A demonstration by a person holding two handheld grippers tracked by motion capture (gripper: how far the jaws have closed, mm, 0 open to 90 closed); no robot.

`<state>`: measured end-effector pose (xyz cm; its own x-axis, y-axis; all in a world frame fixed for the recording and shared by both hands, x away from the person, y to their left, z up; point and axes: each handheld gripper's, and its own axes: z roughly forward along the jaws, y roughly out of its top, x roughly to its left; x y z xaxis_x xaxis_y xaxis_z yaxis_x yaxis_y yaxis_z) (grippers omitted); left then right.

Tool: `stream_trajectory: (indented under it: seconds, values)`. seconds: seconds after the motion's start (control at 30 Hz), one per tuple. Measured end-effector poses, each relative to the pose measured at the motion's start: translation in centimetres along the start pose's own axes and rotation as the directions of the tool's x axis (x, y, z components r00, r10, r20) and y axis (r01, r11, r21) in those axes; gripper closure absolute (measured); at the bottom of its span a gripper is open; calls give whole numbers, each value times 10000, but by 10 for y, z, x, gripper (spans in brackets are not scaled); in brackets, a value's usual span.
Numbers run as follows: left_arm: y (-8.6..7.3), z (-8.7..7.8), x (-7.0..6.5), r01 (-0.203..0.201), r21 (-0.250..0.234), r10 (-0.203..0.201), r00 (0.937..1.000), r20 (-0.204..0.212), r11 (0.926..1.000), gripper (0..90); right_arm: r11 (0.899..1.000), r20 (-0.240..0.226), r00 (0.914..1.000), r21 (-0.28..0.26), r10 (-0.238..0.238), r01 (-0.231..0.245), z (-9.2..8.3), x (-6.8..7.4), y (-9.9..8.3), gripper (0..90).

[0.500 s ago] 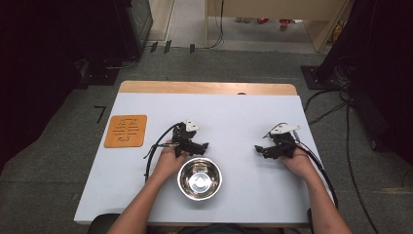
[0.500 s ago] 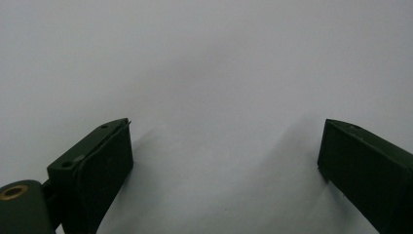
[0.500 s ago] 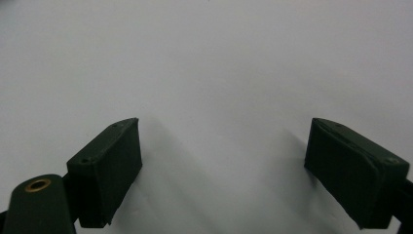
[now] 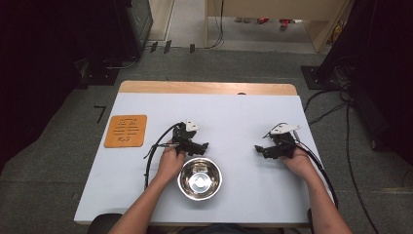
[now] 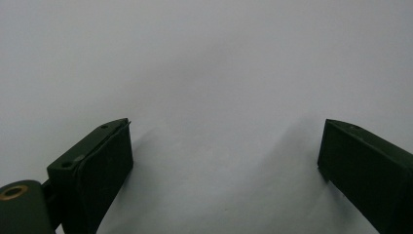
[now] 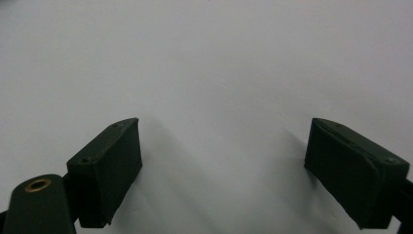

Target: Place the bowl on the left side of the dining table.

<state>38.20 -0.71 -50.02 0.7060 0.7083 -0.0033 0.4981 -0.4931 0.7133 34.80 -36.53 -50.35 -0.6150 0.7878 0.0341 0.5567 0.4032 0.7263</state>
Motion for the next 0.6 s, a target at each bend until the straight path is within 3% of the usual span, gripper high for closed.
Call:
stream_trajectory:
  seconds: [0.6]
  values:
    - [1,0,1,-134,72,133,9999,84,9999,56,10000,0,10000,-1,-4,4,0,0,0,130]
